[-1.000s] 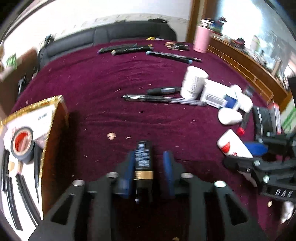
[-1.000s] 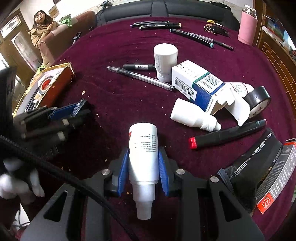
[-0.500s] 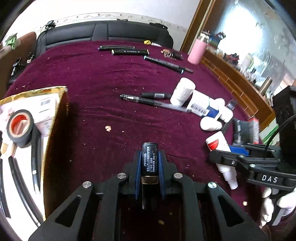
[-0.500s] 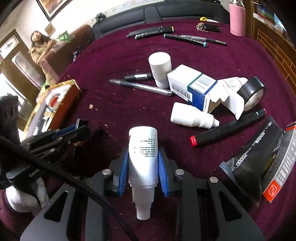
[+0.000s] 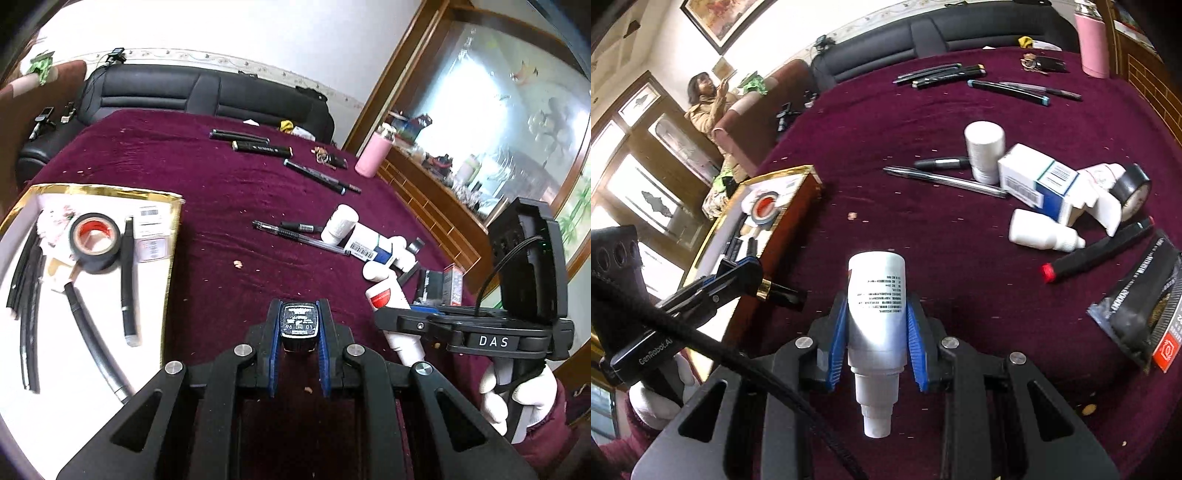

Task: Organize objects
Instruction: 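Carry the lipstick and spray bottle into the tray and release both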

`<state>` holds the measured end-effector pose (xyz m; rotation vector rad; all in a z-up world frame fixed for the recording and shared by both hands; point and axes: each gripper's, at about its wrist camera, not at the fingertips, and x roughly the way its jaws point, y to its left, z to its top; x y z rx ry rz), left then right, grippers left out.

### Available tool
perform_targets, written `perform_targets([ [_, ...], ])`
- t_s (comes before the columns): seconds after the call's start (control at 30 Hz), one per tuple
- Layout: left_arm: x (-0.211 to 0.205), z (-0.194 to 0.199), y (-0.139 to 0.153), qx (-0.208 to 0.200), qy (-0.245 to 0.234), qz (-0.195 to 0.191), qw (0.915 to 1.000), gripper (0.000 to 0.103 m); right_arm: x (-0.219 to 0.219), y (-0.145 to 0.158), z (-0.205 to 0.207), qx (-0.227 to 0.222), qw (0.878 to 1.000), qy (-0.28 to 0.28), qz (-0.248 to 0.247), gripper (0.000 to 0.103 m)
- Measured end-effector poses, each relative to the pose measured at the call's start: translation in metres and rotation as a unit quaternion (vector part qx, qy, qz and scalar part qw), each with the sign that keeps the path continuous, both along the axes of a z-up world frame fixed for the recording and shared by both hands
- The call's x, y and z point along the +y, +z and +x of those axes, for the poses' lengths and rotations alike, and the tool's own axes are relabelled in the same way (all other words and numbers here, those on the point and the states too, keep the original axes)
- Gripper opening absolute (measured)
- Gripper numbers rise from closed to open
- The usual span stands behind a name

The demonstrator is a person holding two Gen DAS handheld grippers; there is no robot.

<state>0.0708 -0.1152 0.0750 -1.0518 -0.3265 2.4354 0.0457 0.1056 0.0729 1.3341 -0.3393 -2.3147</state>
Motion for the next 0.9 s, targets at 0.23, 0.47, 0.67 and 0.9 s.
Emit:
perform_targets([
  [0.23, -0.042, 0.019, 0.016, 0.018, 0.030, 0.037, 0.9987, 0.014, -0.034, 0.019, 0.006, 0.014, 0.999, 0.039, -0.014, 0.028],
  [0.47, -0.098, 0.032, 0.035, 0.036, 0.077, 0.024, 0.9961, 0.014, -0.084, 0.024, -0.005, 0.000, 0.994, 0.094, -0.049, 0.028],
  [0.67, -0.153, 0.035, 0.033, 0.026, 0.118, -0.016, 0.9926, 0.014, -0.146, 0.022, -0.022, -0.016, 0.988, 0.139, -0.063, 0.028],
  [0.9, -0.206, 0.012, 0.005, -0.019, 0.138, -0.055, 0.9887, 0.014, -0.215, -0.003, -0.043, -0.042, 0.983, 0.171, -0.055, 0.028],
])
